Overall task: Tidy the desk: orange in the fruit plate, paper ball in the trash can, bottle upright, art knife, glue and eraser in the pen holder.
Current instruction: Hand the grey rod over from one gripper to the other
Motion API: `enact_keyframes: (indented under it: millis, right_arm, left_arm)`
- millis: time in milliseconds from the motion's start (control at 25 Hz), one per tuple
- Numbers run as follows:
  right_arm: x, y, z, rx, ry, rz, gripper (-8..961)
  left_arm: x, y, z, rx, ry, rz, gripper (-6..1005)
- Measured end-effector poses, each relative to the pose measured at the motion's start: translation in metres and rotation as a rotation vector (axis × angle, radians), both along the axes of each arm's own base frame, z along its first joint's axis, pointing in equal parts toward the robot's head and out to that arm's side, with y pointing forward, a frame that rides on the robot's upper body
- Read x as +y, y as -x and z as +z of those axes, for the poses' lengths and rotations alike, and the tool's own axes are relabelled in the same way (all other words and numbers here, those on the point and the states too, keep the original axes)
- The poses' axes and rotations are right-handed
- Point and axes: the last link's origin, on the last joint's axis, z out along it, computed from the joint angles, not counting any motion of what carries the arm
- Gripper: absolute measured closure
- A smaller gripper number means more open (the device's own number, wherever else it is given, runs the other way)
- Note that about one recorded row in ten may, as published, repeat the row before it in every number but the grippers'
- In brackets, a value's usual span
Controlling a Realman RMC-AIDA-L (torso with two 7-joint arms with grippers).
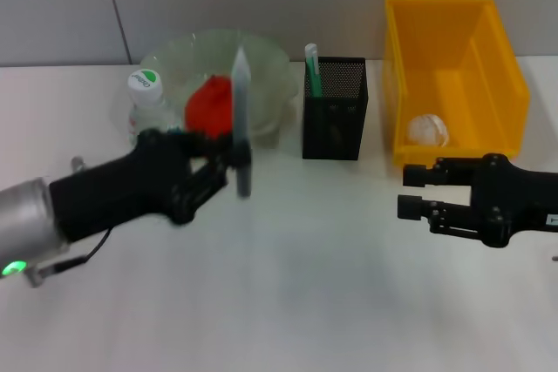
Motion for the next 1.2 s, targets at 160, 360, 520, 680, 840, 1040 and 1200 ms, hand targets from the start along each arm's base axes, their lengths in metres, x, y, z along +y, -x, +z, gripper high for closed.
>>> enact_keyframes:
  millis: [160,360,520,680,840,1040,1200]
  right_arm:
    - [0.007,0.014,-0.004,0.004,0.022,0.047,450]
    - [0.014,0.033,-0.013,0.004,0.067,0.111,451]
    - [0.018,0.048,-0.022,0.009,0.105,0.158,451]
    - [0.023,0.063,-0.031,0.015,0.095,0.217,451]
    - [0.030,0.076,-0.040,0.027,0.059,0.234,451]
    - [0.034,0.092,-0.058,-0.009,0.080,0.271,452]
    - [0.034,0.094,-0.064,-0.027,0.094,0.272,452]
  left_arm:
    - [-0.017,0.016,0.003,0.061,0.057,-0.041,821]
    - [-0.031,0.027,0.002,0.091,0.101,-0.059,819]
    - [-0.030,0.026,-0.003,0.104,0.105,-0.056,817]
    - [-0.025,0.022,-0.012,0.125,0.118,-0.059,816]
    - [-0.022,0.016,-0.020,0.120,0.131,-0.065,814]
    - [-0.018,0.012,-0.027,0.127,0.131,-0.062,812]
    - [-0.017,0.011,-0.028,0.124,0.138,-0.060,811]
